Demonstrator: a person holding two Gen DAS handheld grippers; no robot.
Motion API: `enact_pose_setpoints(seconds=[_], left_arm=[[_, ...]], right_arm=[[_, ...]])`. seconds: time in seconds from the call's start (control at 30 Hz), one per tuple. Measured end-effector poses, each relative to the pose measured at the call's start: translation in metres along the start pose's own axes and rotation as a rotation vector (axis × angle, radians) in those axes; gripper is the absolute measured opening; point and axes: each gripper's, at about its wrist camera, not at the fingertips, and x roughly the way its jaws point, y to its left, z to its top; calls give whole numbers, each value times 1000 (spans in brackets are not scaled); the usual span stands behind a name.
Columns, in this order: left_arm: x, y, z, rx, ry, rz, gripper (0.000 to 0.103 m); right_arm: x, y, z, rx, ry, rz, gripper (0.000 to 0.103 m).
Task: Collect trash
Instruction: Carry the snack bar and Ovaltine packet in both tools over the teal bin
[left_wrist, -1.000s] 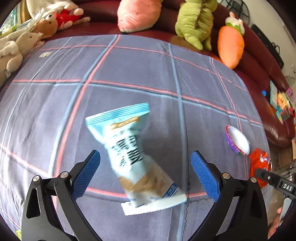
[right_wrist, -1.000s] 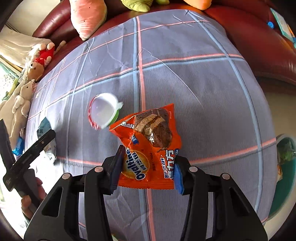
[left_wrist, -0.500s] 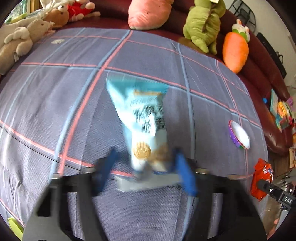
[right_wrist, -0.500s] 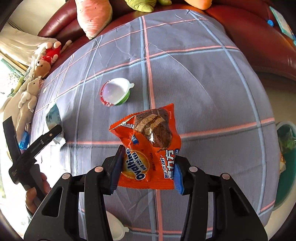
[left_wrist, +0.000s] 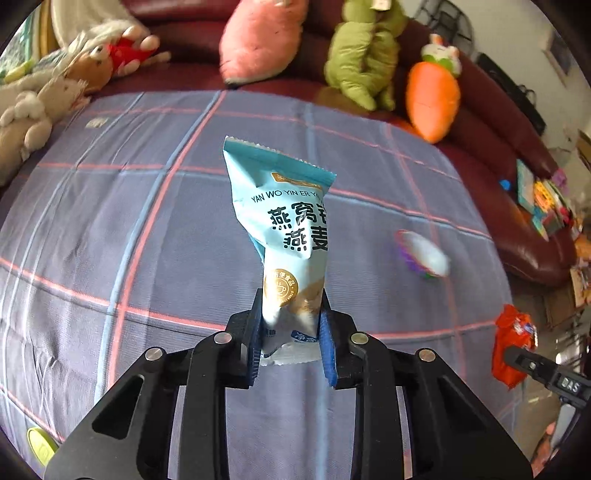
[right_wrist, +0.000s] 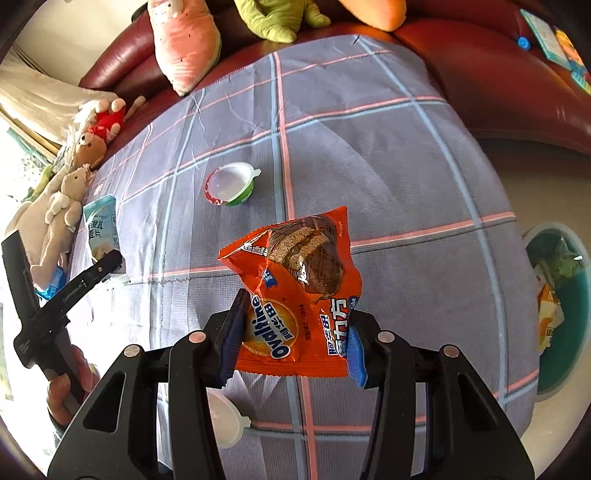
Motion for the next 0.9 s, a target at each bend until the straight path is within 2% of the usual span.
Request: enact_pose_setpoints(seconds=[0.17,0.37,0.6,0.9], left_arm=[[-18,-47,-3,93,-12,-68,27],[-24,-108,-13,198,3,-133,27],[-27,-196,-37,356,31,-207,27],[-19,-291,-76,515,90,-278,27]], right_arm=[[-25,-15,-4,25,-48,13,45],[-57,-52,-15,85,-109,16,45],[-95,-121,-37,197,-185,8,45],[-139,-211,-75,313,-267,-52,45]])
